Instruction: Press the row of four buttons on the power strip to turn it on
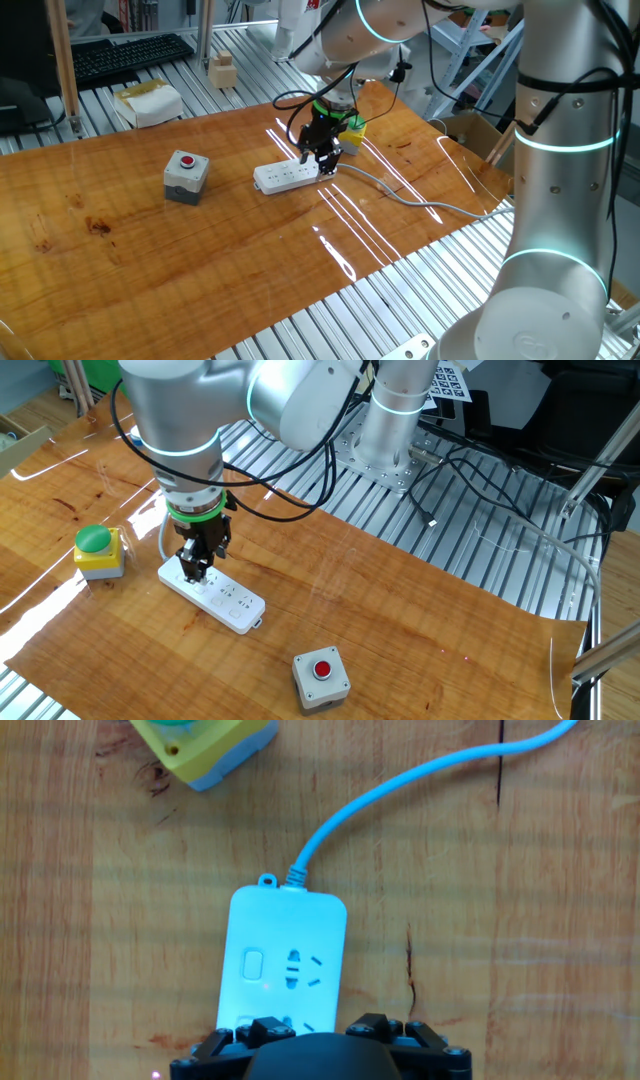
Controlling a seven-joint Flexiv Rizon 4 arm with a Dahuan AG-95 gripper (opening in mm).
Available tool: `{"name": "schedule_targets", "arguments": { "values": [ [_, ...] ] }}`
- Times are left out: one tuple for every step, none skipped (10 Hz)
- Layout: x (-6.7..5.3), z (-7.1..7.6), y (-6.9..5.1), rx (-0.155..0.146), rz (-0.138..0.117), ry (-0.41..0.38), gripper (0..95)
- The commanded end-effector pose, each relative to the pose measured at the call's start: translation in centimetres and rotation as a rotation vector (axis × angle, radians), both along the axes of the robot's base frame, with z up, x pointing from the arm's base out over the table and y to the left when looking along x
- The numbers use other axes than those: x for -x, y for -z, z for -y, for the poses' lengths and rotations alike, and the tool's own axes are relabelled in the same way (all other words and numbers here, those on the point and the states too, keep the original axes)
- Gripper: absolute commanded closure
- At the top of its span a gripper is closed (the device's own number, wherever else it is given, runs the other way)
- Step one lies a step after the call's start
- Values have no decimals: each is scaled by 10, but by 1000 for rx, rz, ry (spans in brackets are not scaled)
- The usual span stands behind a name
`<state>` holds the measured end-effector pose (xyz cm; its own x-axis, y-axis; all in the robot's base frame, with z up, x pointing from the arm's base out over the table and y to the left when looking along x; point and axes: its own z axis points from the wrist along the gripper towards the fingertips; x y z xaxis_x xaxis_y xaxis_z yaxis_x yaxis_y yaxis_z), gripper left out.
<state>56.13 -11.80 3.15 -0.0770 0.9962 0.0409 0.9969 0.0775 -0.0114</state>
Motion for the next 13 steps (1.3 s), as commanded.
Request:
{"name": "schedule_targets", "arguments": {
  "values": [
    [-1, -1, 3, -1, 0, -3, 380],
    [-2, -1, 5, -4, 0, -3, 380],
    [-2, -1, 6, -9, 1, -7, 380],
    [-2, -1, 6, -18, -1, -10, 380],
    [-2, -1, 9, -16, 1, -9, 380],
    [-2, -1, 9, -20, 2, -10, 380],
    [-2, -1, 8, -22, 2, -10, 380],
    [-2, -1, 8, -24, 4, -9, 380],
    [-2, -1, 8, -28, 5, -10, 380],
    [-2, -1, 5, -40, 5, -9, 380],
    [-2, -1, 5, -40, 4, -9, 380],
    [-2, -1, 5, -40, 4, -12, 380],
    [-2, -1, 5, -40, 4, -13, 380]
  ]
}}
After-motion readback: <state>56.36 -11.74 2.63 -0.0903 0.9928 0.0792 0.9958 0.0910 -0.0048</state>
